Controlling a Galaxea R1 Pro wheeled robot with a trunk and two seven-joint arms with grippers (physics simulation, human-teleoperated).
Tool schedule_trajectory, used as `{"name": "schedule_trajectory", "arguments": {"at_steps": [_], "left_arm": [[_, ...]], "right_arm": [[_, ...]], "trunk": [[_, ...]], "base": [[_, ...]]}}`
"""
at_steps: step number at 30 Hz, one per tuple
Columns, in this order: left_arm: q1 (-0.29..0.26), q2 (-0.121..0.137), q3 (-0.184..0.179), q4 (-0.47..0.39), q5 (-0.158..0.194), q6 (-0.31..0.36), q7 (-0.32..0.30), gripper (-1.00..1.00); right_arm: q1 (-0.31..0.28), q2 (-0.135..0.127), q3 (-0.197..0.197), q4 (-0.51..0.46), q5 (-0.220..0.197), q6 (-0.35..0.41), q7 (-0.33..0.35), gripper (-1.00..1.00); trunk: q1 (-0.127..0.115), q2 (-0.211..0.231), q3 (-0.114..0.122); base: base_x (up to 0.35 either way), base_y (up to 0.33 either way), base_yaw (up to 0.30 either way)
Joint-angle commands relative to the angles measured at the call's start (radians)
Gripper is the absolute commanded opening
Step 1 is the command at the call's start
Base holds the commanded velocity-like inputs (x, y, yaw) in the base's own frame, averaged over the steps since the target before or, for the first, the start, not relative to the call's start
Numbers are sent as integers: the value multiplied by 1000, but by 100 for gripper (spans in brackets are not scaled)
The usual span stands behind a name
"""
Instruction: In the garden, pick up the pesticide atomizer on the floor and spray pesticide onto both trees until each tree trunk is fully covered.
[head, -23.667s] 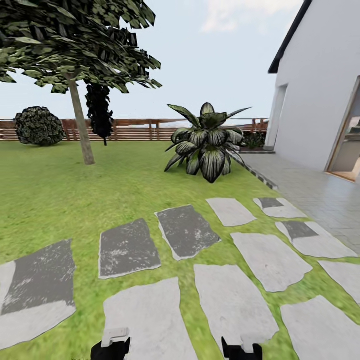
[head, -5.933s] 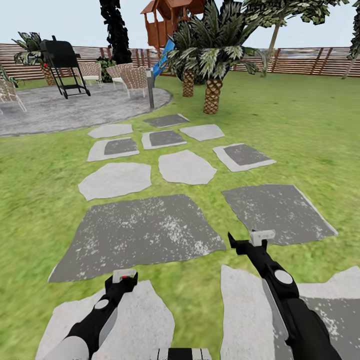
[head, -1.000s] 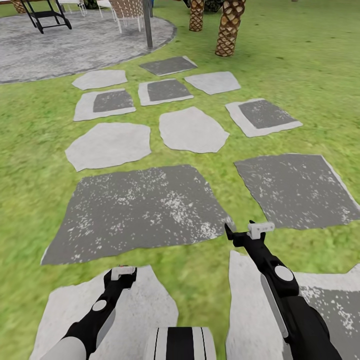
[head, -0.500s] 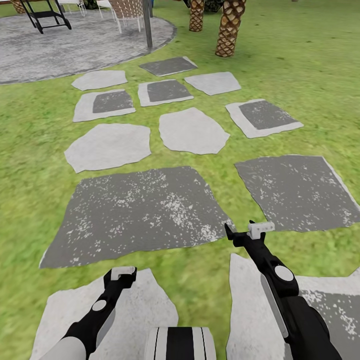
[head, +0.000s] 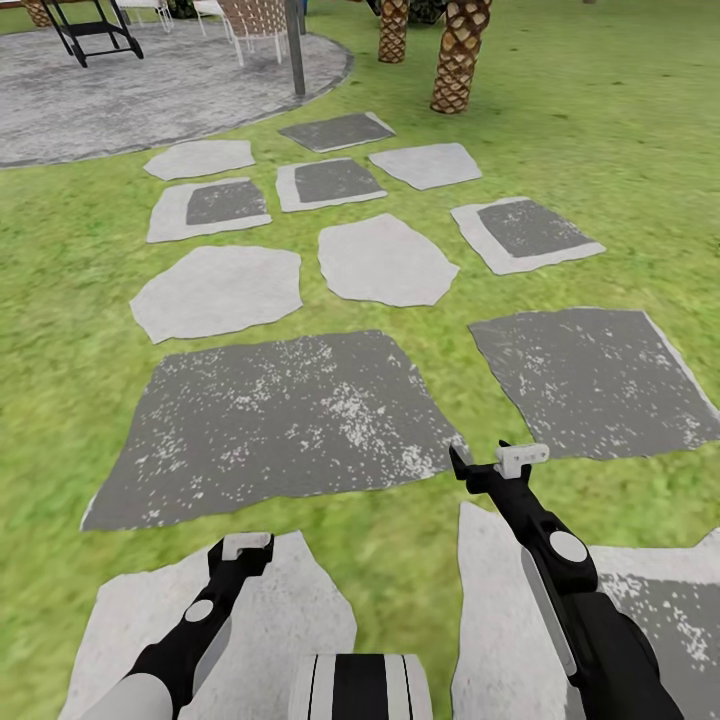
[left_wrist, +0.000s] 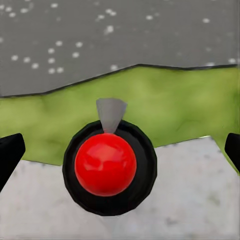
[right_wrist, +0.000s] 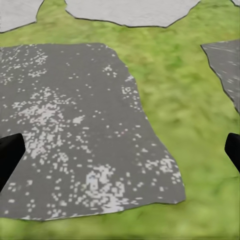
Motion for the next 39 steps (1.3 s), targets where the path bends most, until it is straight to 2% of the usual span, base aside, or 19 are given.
{"name": "schedule_trajectory", "arguments": {"at_steps": [1, 26, 39], "left_arm": [[0, 0, 0, 0, 0, -1, 0, 100], [0, 1, 2, 2, 0, -1, 0, 100], [0, 1, 0, 1, 0, -1, 0, 100]], "right_arm": [[0, 0, 0, 0, 0, 0, 0, 100], [0, 0, -3, 0, 0, 0, 0, 100], [0, 0, -4, 0, 0, 0, 0, 100]], "trunk": [[0, 0, 0], [0, 0, 0], [0, 0, -8]], "base": [[-11, 0, 0], [-1, 0, 0], [0, 0, 0]]}}
